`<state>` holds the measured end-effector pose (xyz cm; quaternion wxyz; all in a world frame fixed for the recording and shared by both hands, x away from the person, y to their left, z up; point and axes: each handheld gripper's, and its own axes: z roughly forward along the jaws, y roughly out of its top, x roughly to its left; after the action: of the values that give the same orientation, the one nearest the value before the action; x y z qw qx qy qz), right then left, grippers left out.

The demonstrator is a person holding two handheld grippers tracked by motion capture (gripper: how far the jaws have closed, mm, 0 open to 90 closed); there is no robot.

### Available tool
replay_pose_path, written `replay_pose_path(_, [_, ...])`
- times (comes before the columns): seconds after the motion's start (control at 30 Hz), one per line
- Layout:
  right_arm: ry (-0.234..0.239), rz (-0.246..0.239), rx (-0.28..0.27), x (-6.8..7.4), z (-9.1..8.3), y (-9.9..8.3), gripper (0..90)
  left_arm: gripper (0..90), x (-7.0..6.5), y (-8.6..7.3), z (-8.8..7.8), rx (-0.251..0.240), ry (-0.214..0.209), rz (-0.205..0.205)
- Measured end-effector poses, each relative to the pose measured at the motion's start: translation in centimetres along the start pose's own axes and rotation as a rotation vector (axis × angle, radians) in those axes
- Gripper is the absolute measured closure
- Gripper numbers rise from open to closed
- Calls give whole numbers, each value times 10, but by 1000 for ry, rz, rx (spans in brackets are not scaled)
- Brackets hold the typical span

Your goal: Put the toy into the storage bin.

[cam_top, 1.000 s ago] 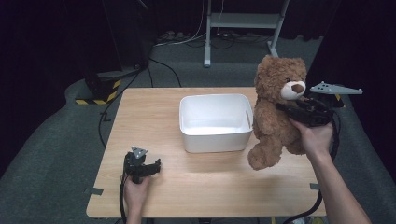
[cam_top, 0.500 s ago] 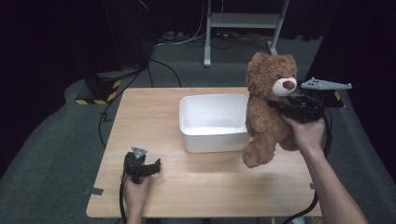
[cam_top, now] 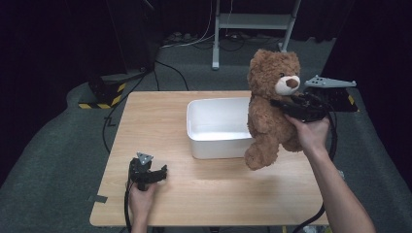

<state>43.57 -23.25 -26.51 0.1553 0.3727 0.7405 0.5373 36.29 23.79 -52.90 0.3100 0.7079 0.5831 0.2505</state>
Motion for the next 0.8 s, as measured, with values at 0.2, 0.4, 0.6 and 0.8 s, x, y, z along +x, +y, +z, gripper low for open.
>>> replay_pose_path(0.2, [4,-8,8,1,6,0,656,135,0,0,0,2,3,1])
replay_pose_path(0.4, [10,-7,14,4,13,0,656,135,0,0,0,2,3,2])
replay_pose_path(0.6, [20,-7,10,7,15,2,655,137,0,0,0,2,3,2])
replay_pose_path(0.8, [21,-13,12,11,22,6,653,137,0,0,0,2,3,2])
